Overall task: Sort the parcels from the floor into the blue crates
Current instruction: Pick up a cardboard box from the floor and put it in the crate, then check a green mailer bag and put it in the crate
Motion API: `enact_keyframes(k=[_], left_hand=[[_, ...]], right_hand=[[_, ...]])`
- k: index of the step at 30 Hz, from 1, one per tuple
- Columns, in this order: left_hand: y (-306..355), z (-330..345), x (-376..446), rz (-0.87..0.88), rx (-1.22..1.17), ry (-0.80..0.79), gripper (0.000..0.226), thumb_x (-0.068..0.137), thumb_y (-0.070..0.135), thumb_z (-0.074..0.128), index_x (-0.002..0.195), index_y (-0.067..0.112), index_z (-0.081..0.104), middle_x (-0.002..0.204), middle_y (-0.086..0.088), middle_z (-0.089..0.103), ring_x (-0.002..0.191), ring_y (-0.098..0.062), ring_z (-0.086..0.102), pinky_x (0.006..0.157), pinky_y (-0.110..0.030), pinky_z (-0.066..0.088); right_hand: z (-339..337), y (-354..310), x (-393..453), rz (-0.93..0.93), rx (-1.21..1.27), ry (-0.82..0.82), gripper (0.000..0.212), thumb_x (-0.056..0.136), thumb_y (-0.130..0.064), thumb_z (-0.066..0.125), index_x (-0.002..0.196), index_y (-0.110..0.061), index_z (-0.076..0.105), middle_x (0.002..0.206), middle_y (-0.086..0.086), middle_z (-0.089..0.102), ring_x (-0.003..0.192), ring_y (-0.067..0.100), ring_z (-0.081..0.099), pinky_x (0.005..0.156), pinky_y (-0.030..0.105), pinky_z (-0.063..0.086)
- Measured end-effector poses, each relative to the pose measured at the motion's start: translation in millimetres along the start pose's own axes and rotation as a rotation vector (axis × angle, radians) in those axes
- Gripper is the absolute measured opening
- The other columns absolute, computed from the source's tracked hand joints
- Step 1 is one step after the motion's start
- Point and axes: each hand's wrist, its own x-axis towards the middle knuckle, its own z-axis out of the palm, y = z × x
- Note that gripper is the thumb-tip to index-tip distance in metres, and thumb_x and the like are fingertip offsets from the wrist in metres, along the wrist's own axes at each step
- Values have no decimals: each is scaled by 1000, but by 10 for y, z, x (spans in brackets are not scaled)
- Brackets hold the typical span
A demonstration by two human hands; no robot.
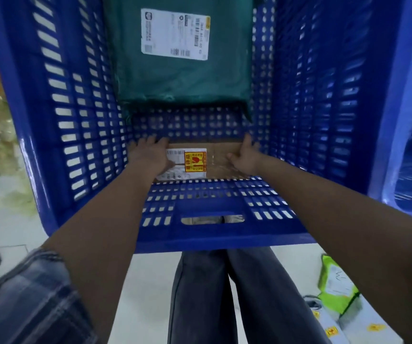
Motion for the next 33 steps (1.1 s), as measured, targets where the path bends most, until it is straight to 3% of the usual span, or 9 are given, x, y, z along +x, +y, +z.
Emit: enact_keyframes(k=[5, 7, 9, 11, 14, 18, 23, 28, 33], left_hand=[[-8, -96, -436, -124, -28, 132, 74, 90, 25, 57, 149, 11, 15, 151, -15, 25, 138, -31, 28, 109, -41, 33], [82, -194, -665, -128, -43, 96, 72, 89, 24, 58, 149, 11, 18, 152, -15, 22, 139, -31, 26, 105, -43, 38], [207, -322, -927, -132, -67, 23, 64, 91, 26, 56, 147, 13, 26, 153, -16, 18, 140, -34, 25, 98, -45, 43], [426, -510, -1205, -119, -47, 9, 55, 92, 23, 56, 142, 12, 35, 150, -16, 24, 136, -35, 31, 92, -43, 46], [1010, -825, -1619, -77, -155, 147, 48, 92, 20, 56, 136, 9, 39, 140, -17, 36, 125, -34, 42, 89, -41, 47], [1971, -1161, -2058, 219, -537, 511, 31, 90, 15, 51, 120, 7, 49, 123, -14, 49, 111, -31, 52, 86, -43, 44], [2817, -1109, -2376, 682, -491, 798, 23, 88, 7, 49, 109, 1, 54, 110, -14, 58, 99, -29, 57, 74, -39, 44], [3401, -639, -2492, 585, -693, 826, 23, 86, 5, 49, 108, 2, 54, 107, -12, 59, 96, -28, 58, 75, -27, 38], [3883, -28, -2729, 765, -309, 621, 22, 87, 3, 51, 109, 3, 53, 108, -12, 59, 93, -29, 59, 74, -45, 50]], right_hand=[[-31, 47, -304, 120, 83, 34, 101, 91, -34, 59, 148, -17, -22, 157, 21, -9, 143, 40, 17, 112, 47, 31], [-54, 85, -561, 77, 140, 95, 82, 94, -29, 54, 150, -7, -1, 154, 23, 12, 133, 33, 34, 98, 38, 37], [-82, 129, -905, -23, 196, 154, 53, 95, -24, 50, 139, -4, 29, 125, 13, 46, 105, 20, 43, 83, 30, 32], [-155, 165, -1314, -132, 275, 206, 23, 94, -19, 50, 115, -10, 43, 90, -1, 46, 86, 18, 44, 78, 31, 34], [-344, 245, -1924, -282, 482, 389, 20, 92, -12, 49, 111, -7, 52, 97, 5, 57, 85, 22, 55, 78, 39, 44], [-571, 541, -2493, -330, 715, 722, 14, 88, -7, 51, 98, -8, 60, 90, 5, 65, 78, 18, 56, 75, 32, 45], [-624, 1266, -2657, -129, 987, 1025, 13, 88, -5, 48, 95, -6, 59, 87, 5, 63, 75, 20, 54, 74, 35, 45], [-455, 2239, -2622, 34, 1163, 1016, 15, 82, -14, 44, 88, -12, 57, 75, 3, 58, 71, 26, 57, 69, 36, 45], [-69, 3456, -2529, 401, 1337, 710, 10, 92, -13, 42, 88, -8, 50, 81, 20, 58, 73, 34, 61, 68, 42, 50]])
